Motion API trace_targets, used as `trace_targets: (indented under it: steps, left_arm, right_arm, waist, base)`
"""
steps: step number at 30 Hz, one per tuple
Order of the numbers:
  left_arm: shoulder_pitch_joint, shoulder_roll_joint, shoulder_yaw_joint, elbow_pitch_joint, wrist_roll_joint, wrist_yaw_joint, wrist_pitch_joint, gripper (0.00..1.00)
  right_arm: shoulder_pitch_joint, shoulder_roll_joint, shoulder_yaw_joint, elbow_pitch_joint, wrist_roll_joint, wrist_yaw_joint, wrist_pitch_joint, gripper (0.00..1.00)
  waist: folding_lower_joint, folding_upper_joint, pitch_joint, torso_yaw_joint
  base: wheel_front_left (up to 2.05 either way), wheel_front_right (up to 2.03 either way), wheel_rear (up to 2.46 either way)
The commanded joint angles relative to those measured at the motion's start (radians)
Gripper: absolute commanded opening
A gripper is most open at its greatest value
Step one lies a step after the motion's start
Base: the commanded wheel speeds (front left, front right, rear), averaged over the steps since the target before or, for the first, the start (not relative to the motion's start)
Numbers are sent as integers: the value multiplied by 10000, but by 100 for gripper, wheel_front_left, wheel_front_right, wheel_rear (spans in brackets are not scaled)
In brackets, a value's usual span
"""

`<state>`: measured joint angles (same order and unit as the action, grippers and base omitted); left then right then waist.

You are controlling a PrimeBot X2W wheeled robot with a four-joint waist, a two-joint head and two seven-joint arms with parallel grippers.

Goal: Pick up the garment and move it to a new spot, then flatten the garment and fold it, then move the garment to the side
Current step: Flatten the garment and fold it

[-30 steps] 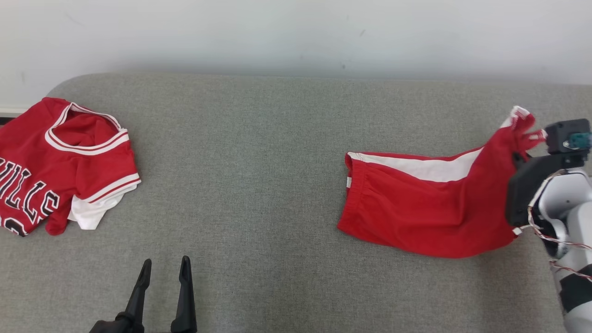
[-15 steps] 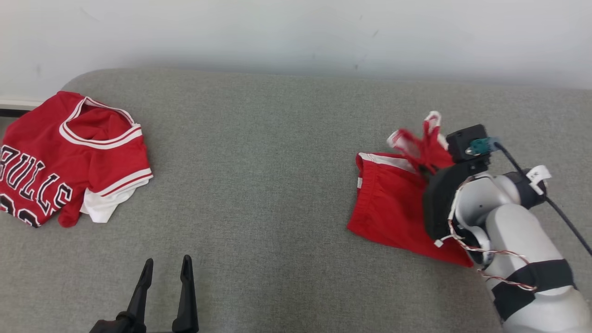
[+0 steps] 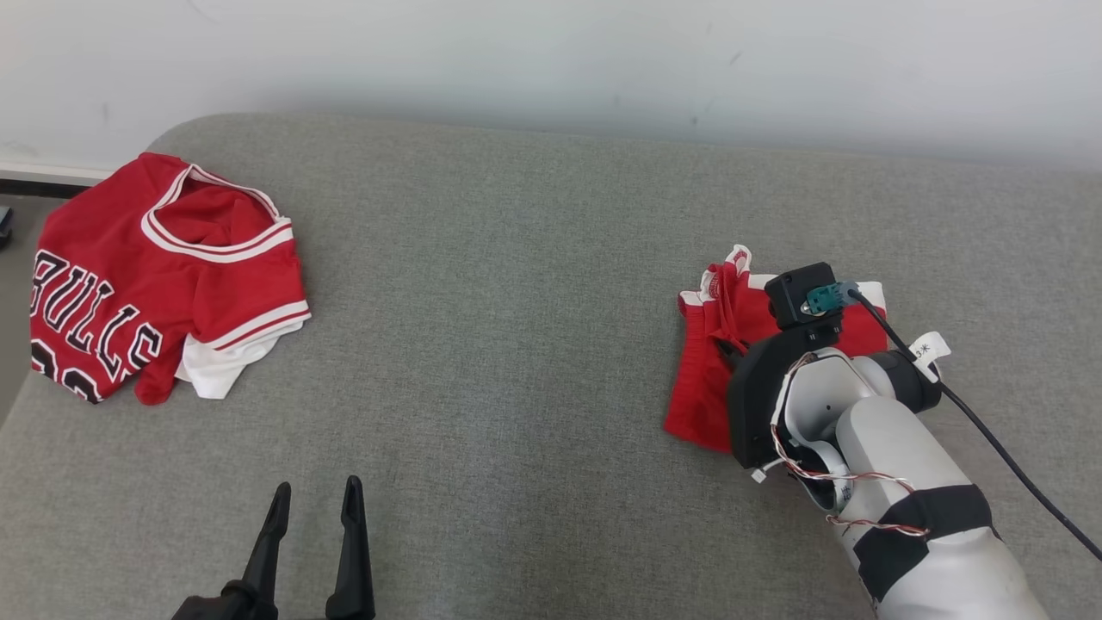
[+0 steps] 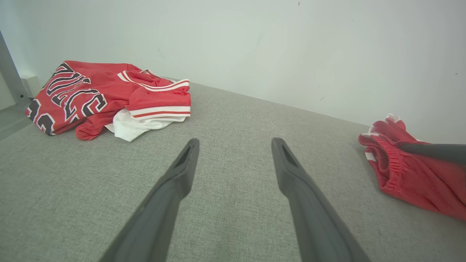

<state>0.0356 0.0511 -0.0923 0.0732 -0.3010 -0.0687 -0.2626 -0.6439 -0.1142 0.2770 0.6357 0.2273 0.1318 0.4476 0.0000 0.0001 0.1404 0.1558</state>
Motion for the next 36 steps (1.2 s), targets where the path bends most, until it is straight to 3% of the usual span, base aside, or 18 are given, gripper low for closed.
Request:
trace_targets:
  steps: [1, 8, 9, 10, 17, 22, 27, 33, 34, 35, 36]
  left_arm:
    - [55, -12, -3, -4, -50, 49, -31, 100]
    - [76, -12, -35, 42, -94, 70, -31, 100]
    - [66, -12, -34, 53, -99, 72, -31, 100]
    - [55, -12, -31, 61, -108, 68, -31, 100]
    - [171, -12, 67, 66, -90, 88, -31, 100]
    - [251, -14, 102, -13, 3, 109, -31, 100]
    - [300, -12, 101, -8, 26, 71, -31, 100]
    - [365, -11, 28, -32, -53, 51, -31, 100]
    - [367, -12, 14, -37, -63, 51, -31, 100]
    - [358, -12, -2, -42, -68, 52, -31, 100]
    - [342, -11, -11, -49, -74, 50, -31, 100]
  right_arm:
    - [-137, 80, 30, 98, 30, -21, -122, 0]
    - [-431, 322, 406, 912, 264, -21, -523, 0]
    - [-469, 344, 454, 1006, 300, -21, -537, 35]
    - [-502, 375, 486, 1075, 354, -21, -599, 100]
    - [-687, 476, 865, 602, 1542, -21, -1261, 100]
    - [-600, -442, 915, -134, 2094, -21, -1599, 100]
    - [-54, -1372, 170, -148, 1763, -21, -1951, 100]
    - [577, -1607, -399, 211, 1306, -21, -2094, 96]
    - [682, -1566, -460, 256, 1219, -21, -2182, 37]
    - [780, -1497, -434, 280, 1130, -21, -2257, 0]
    - [881, -1403, -399, 347, 1093, -21, -2275, 0]
  waist:
    - [0, -1, 16, 46]
    - [0, -1, -6, 120]
    - [0, -1, -17, 118]
    - [0, -1, -37, 114]
    - [0, -1, -260, -98]
    - [0, -1, -438, -265]
    - [0, -1, -550, -336]
    - [0, -1, -517, -333]
    - [0, -1, -492, -325]
    - [0, -1, -468, -312]
    - [0, -1, -438, -299]
  base:
    - [0, 0, 0]
    - [0, 0, 0]
    - [0, 0, 0]
    - [0, 0, 0]
    - [0, 0, 0]
    - [0, 0, 0]
    - [0, 0, 0]
    - [0, 0, 0]
    - [0, 0, 0]
    - [0, 0, 0]
    - [0, 0, 0]
